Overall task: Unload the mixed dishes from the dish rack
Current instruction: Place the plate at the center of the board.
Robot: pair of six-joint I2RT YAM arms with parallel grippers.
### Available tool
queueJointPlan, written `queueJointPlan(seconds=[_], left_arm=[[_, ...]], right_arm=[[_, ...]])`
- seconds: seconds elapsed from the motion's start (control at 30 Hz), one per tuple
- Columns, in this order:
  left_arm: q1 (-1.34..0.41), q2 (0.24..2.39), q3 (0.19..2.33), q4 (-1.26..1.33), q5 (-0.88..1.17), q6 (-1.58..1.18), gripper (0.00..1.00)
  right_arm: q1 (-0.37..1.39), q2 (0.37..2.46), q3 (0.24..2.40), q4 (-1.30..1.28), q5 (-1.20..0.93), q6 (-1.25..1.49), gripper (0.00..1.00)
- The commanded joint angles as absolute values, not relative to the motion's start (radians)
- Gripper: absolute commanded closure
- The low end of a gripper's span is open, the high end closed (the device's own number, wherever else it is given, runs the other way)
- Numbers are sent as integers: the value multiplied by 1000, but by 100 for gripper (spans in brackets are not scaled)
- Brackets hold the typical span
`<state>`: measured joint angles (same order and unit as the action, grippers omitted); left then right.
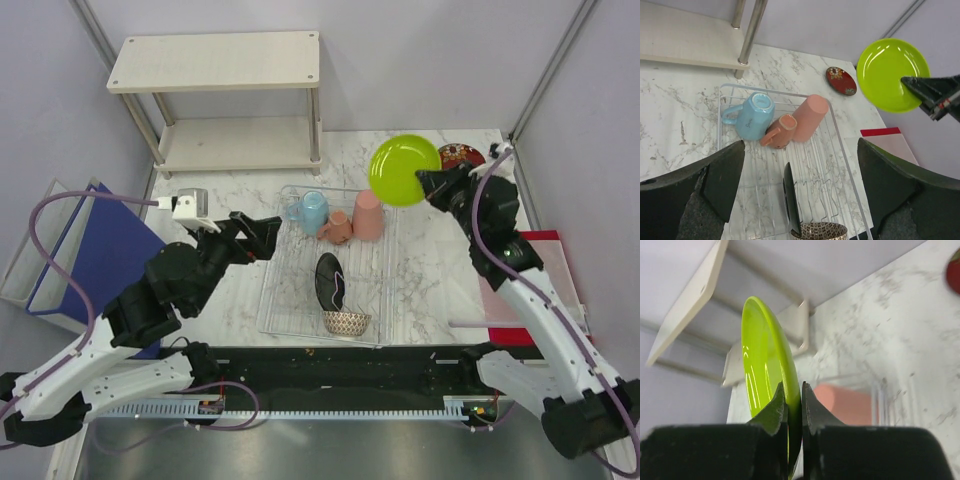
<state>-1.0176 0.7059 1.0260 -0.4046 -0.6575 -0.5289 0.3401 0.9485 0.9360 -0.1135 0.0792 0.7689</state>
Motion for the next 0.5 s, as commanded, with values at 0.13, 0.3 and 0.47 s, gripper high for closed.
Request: queueJointPlan(seconds=[0.13,0.3,0.47], left_arm=[[-1014,684,965,-500,-696,-561,1],[-1014,693,933,-500,-692,-551,2],[-1012,730,908,-485,-712,-525,2]], right_arm=[[6,1427,1288,-135,107,939,100],[-84,1746,1520,-152,138,760,86],[-176,1972,1627,-118,-96,828,100]])
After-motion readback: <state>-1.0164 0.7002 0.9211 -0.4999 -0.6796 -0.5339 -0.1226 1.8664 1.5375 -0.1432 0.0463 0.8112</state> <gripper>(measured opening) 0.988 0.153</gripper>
